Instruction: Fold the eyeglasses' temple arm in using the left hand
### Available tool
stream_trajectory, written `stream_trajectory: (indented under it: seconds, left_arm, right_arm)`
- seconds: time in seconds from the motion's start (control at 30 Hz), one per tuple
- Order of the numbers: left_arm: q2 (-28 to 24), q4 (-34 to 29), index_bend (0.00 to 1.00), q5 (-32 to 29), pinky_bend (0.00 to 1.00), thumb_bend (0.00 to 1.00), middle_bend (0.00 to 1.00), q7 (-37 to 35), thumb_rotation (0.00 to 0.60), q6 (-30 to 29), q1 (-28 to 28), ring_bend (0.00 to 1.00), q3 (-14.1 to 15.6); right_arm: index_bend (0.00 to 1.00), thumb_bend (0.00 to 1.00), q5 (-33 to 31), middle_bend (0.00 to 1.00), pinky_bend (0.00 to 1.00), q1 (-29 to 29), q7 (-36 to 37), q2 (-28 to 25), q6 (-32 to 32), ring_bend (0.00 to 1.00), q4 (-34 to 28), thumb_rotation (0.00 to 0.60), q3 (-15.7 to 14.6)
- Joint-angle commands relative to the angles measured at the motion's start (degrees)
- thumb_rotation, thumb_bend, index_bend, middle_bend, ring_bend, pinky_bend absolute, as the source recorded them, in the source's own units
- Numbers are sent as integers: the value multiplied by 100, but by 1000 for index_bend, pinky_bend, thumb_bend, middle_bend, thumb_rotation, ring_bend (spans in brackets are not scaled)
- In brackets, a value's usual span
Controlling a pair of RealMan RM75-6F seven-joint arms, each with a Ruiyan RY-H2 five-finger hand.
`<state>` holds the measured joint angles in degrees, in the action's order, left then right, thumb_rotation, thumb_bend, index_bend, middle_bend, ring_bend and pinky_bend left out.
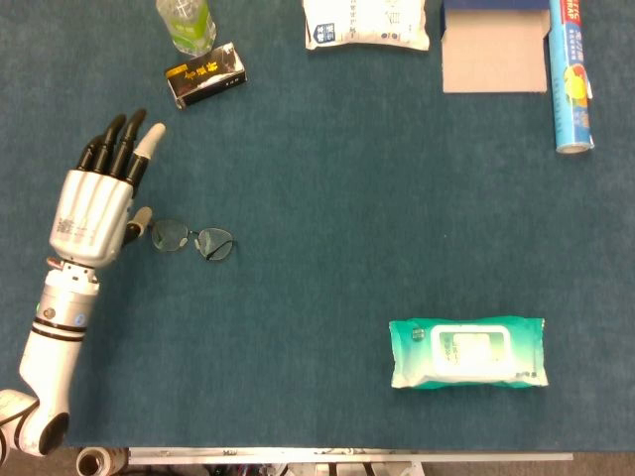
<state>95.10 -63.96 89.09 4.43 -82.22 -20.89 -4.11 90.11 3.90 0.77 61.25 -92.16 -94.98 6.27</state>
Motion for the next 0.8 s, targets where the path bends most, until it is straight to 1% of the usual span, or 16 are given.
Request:
stream_trajectory:
  seconds: [0.03, 0.47, 0.8]
  left_arm:
    - [45, 11, 52, -9, 186, 171, 0, 44, 600, 52, -10, 36, 27]
    - [361, 236, 52, -92, 186, 170, 0, 181, 600, 284, -55, 36, 74]
    - [506, 433, 52, -129, 186, 170, 0, 256, 600, 416, -75, 36, 115]
  right_arm:
    - [629, 390, 7, 522, 437, -3, 11, -7, -12, 407, -8, 600, 4]
    - [629, 390, 45, 522, 437, -24, 29, -30, -59, 407, -26, 600, -1]
    - [629, 390, 66, 522, 437, -34, 39, -49, -85, 407, -53, 600, 1]
